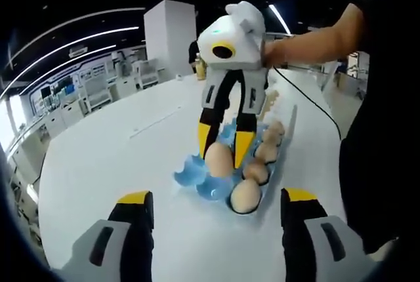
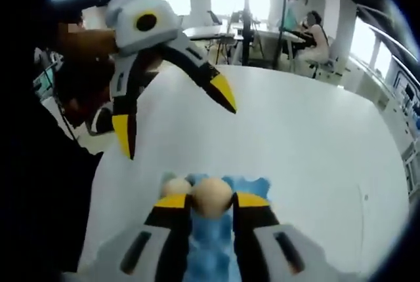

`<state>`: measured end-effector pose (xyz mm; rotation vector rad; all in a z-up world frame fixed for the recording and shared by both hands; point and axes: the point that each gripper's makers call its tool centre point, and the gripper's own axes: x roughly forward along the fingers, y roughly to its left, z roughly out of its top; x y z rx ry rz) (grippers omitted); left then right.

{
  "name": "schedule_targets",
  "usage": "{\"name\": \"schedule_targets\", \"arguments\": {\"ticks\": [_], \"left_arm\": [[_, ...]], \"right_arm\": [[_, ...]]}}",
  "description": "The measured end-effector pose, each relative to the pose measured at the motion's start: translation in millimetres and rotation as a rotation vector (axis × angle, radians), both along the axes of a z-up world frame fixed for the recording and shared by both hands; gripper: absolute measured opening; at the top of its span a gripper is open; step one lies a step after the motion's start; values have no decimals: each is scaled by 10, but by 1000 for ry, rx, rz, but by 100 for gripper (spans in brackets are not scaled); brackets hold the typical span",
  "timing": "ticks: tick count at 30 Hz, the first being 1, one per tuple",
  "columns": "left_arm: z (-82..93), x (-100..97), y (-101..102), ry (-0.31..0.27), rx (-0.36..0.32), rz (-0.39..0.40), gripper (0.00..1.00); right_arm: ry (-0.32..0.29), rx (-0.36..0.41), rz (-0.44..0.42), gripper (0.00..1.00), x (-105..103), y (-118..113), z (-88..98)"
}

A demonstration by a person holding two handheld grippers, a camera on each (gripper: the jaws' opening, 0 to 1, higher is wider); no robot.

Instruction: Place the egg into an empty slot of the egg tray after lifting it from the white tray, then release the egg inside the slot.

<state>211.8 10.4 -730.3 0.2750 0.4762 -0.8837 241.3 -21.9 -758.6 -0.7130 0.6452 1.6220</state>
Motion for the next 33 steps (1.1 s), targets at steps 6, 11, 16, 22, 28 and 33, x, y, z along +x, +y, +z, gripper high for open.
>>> {"name": "schedule_targets", "arguments": {"ticks": [6,11,16,22,28,33], "left_arm": [[7,4,23,1,-1,8,79],[26,12,18,-2,-3,8,78],[33,22,37,-5,-2,14,78],[24,16,35,0,-4,13,76],[15,14,16,2,1,8,75],[30,16,12,-2,10,1,73]], "right_arm": [[-9,-10,13,25,-17,69,-92],[-1,-26,16,25,-16,122,-186],[-2,-42,22,25,-24,133,-267],[10,-65,19,25,-5,105,-346],[36,-62,-6,25,16,146,-368],[46,-41,-16,26,20,123,-359]]}}
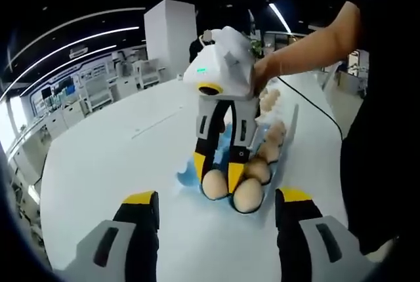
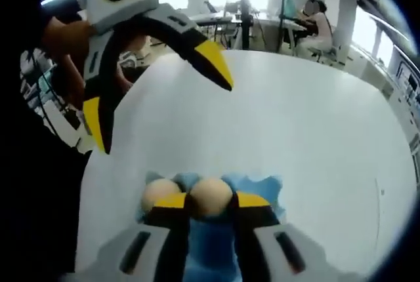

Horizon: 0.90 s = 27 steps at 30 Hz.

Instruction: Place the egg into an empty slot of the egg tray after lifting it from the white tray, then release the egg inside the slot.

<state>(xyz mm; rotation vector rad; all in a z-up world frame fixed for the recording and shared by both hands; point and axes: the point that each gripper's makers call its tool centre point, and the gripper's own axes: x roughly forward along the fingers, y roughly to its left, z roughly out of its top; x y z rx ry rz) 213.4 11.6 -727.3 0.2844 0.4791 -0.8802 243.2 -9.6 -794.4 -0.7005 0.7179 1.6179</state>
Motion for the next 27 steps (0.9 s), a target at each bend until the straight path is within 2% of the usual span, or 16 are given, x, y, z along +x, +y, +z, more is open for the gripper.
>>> {"name": "schedule_targets", "arguments": {"ticks": [6,11,17,18,19,25,27], "left_arm": [[2,3,-16,-7,17,-7,73],[28,-1,-21,-10,19,-9,73],[55,0,-33,-11,15,-9,72],[63,6,-51,-17,17,-12,72],[60,12,-60,-17,19,-13,72],[75,21,-115,-17,9,-23,72],[81,26,-120,-19,7,-23,72]], "right_arm": [[3,63,-18,29,11,-2,11],[-1,73,-42,34,43,-36,34],[-4,84,-44,32,36,-143,110],[13,126,-100,31,86,-216,204],[5,133,-115,31,122,-309,237],[-15,91,-137,30,144,-622,208],[-17,105,-154,30,156,-700,255]]}}
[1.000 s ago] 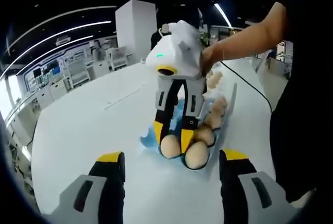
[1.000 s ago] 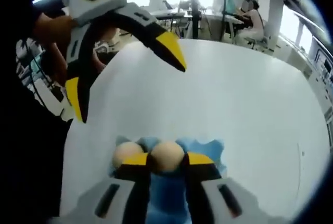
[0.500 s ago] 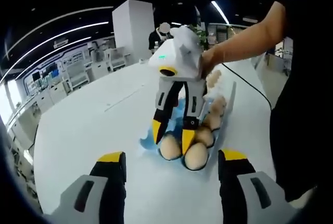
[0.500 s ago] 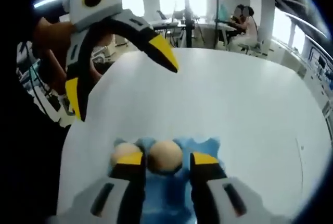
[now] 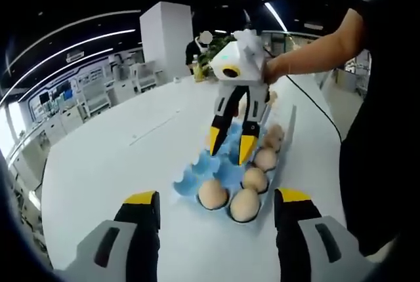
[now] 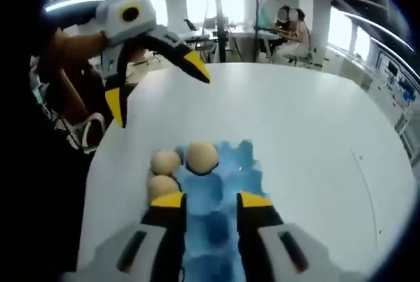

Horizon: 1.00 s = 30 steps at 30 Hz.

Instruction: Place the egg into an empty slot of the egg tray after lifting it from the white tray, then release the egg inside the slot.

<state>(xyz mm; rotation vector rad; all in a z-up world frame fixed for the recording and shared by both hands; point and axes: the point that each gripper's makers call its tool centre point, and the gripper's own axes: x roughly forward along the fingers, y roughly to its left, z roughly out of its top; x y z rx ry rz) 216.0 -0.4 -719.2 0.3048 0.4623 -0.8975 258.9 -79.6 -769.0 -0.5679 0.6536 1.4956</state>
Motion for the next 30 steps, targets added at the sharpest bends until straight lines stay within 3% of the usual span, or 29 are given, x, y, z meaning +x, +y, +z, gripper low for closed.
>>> {"name": "schedule_targets", "arguments": {"ticks": [8,14,30], "left_arm": [[-58,-5,9,14,31,-4,71],[9,1,-23,-10,8,-12,71],[4,-1,-27,5,17,-11,68]], "right_arm": [[-8,-36,-47,31,22,-377,-5],[-11,-56,-90,31,38,-678,-2],[-22,-119,-250,31,136,-1552,-5]]}}
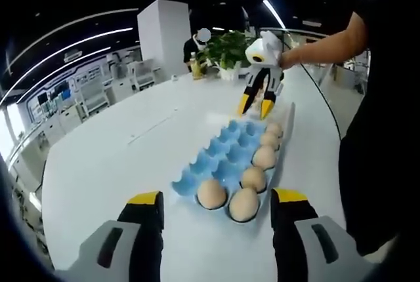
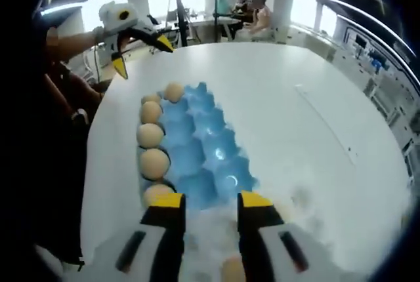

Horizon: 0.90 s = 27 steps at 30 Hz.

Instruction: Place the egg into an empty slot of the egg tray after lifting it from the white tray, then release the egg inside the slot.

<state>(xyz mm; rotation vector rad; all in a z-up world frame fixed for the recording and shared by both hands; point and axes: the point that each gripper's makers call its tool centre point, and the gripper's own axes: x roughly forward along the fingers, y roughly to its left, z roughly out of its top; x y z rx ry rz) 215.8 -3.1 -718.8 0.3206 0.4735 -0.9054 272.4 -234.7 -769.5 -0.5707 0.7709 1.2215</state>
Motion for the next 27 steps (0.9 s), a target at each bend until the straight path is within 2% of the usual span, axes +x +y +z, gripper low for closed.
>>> {"name": "schedule_targets", "arguments": {"ticks": [6,14,20,24,26,27], "left_arm": [[51,36,-16,-17,-24,4,71],[24,30,12,-10,-18,7,71],[11,26,7,-3,-18,6,70],[41,52,14,-22,-18,14,73],[57,56,21,-19,-26,18,72],[57,55,21,-19,-25,16,71]], "right_arm": [[-3,-38,-37,31,19,-248,-17],[-25,-136,-64,32,48,-628,-103],[-37,-192,-64,32,99,-762,-159],[-52,-254,-34,30,127,-842,-230],[-31,-245,-40,29,113,-820,-227],[-40,-256,-15,29,104,-817,-229]]}}
